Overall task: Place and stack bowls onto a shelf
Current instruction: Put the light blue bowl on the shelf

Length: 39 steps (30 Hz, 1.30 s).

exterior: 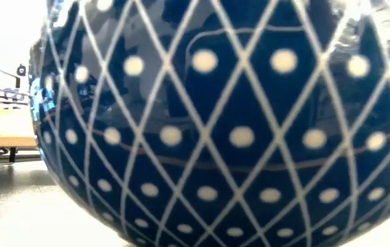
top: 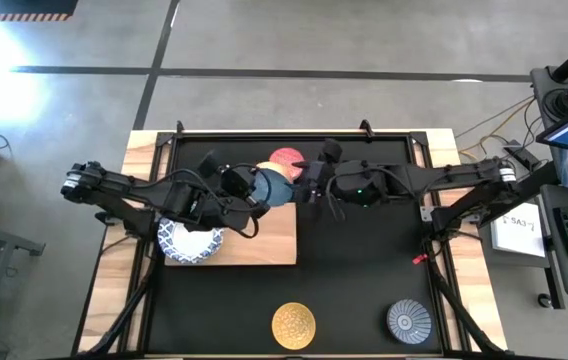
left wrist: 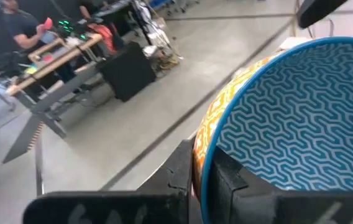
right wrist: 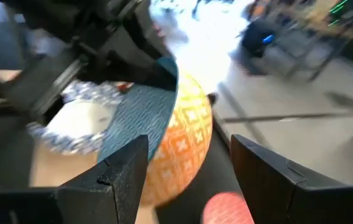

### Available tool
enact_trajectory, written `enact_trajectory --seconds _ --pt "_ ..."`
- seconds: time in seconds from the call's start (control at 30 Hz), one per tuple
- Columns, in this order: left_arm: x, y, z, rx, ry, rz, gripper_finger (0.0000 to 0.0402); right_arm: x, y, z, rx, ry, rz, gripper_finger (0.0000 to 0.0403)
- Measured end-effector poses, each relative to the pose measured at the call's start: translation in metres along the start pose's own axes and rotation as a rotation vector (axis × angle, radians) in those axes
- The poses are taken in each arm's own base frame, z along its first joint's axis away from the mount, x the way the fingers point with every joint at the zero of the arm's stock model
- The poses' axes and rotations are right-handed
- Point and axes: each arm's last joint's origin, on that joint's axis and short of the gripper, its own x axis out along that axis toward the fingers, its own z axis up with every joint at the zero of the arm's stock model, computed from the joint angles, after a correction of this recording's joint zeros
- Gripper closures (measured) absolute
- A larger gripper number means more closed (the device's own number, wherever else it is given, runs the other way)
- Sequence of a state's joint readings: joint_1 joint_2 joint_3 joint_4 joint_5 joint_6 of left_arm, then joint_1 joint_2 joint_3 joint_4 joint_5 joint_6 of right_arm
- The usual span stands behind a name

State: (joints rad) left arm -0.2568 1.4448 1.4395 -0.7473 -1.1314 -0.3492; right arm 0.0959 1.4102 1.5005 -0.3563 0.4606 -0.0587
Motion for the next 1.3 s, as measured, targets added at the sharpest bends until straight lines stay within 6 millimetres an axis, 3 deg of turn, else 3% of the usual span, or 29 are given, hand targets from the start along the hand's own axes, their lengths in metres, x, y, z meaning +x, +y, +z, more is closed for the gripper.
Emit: enact_trajectory --seconds 0.23,0.57,0.87,1.3 --pt "-0.001 -0.004 -0.013 0.062 0.17 -0.246 0.0398 -0.026 -0.003 -0.002 0.071 0.07 0.23 0.0186" --pt "-0.005 -0.012 -0.036 0.064 0.515 -0.512 0.0398 -0.035 -0.003 -0.022 0.157 0.296 0.225 0.0187" --pt "0.023 -0.043 -0.063 0.244 0.695 -0.507 0.0397 -0.034 -0.001 -0.036 0.2 0.426 0.196 0.0187" --pt "0.069 -0.044 -0.075 0.301 0.806 -0.52 0.0391 -0.041 0.0 -0.046 0.194 0.525 0.176 0.0187"
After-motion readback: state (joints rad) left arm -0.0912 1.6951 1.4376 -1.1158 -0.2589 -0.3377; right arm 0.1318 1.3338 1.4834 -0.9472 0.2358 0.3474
